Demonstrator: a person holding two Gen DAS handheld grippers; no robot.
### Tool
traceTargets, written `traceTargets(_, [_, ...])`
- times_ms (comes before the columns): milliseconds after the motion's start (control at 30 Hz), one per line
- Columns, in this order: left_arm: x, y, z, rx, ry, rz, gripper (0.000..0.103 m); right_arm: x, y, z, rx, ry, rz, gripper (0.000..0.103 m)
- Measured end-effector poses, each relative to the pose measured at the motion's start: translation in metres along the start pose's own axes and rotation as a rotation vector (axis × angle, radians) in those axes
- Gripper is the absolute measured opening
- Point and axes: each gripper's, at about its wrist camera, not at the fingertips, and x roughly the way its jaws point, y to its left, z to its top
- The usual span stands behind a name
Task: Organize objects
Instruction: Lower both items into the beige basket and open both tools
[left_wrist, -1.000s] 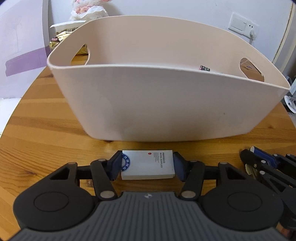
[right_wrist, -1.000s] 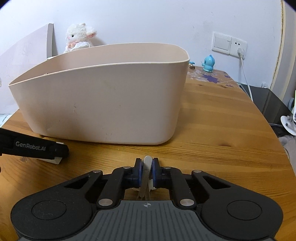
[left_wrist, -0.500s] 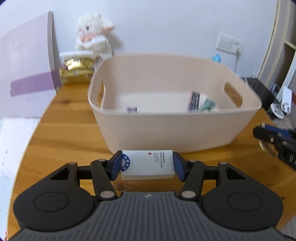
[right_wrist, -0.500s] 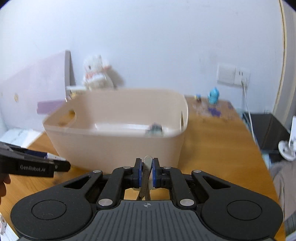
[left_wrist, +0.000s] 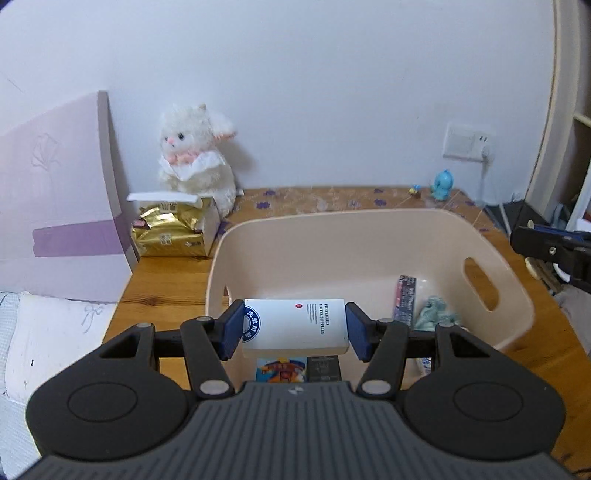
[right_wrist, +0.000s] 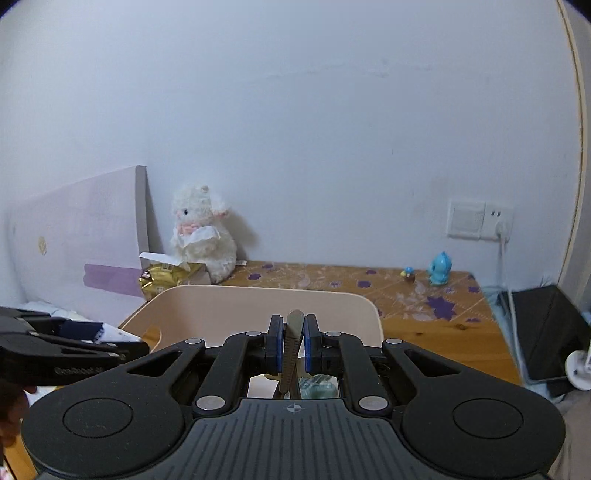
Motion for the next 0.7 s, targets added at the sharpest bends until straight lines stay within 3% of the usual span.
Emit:
traceTargets(333, [0.081, -0.016, 0.001, 0.034, 0.209, 0.012, 0.060, 0.079, 0.002, -0.015, -0.006, 0.186, -0.030, 0.009])
traceTargets(567, [0.101, -0.018, -0.007, 0.020, 0.297, -0.006, 0.060, 0.108, 0.003, -0.035, -0.030, 0.309, -0.056, 0.010])
traceTargets(633, [0.099, -0.017, -0.006, 0.015, 0.291, -0.015, 0.062, 0.108, 0.002, -0.038, -0.028, 0.318, -0.060, 0.024])
traceTargets(667, [0.097, -0.016, -0.005, 0.016, 0.286, -0.017, 0.068, 0.106, 0.003, -0.037, -0.032, 0.317, -0.066, 0.028])
traceTargets(700, [0.093, -0.016, -0.004, 0.016, 0.277, -0.016, 0.076, 0.104, 0.003, -0.037, -0.038, 0.315, -0.067, 0.041])
